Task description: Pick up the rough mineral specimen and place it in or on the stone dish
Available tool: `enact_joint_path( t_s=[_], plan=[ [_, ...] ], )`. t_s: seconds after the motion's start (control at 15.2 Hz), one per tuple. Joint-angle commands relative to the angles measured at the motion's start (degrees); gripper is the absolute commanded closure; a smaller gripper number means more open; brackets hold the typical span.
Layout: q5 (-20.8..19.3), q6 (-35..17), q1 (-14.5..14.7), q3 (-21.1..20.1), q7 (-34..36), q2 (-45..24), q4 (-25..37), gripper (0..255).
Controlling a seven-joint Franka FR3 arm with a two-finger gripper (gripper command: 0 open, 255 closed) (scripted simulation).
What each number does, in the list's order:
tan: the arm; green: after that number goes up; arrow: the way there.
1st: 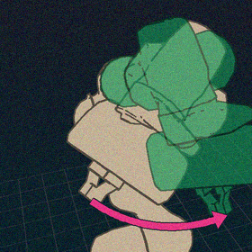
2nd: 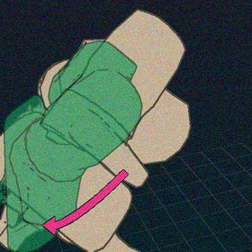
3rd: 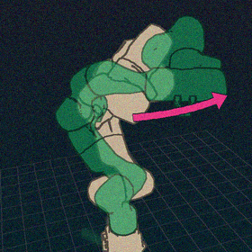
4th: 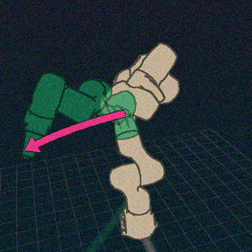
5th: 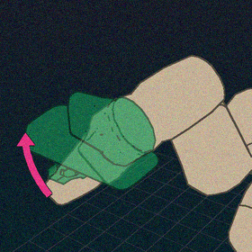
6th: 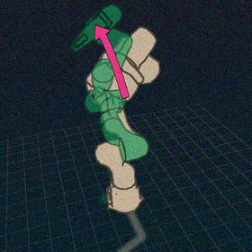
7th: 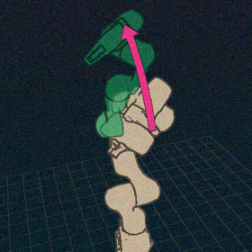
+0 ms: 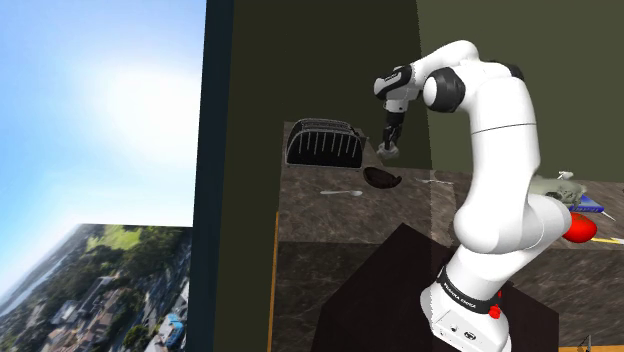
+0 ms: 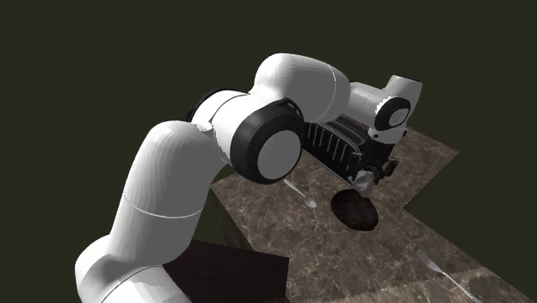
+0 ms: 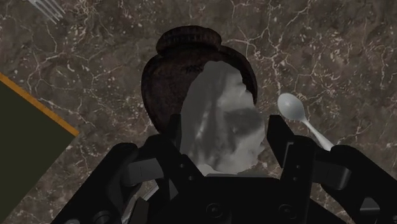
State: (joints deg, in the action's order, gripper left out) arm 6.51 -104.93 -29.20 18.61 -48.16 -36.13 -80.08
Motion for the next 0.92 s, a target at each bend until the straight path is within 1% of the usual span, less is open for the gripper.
enact_joint_path(
  t_s=[0.0, 0.53, 0.86],
  plan=[
    [0.17, -1.28, 0.02, -0.12, 0.03, -0.58, -0.66, 255],
    [0.94, -6.39, -0.18, -0.67, -0.11, -3.47, -2.96, 255],
    [0.94, -6.39, -0.18, -0.67, -0.11, -3.47, -2.96, 255]
  ],
)
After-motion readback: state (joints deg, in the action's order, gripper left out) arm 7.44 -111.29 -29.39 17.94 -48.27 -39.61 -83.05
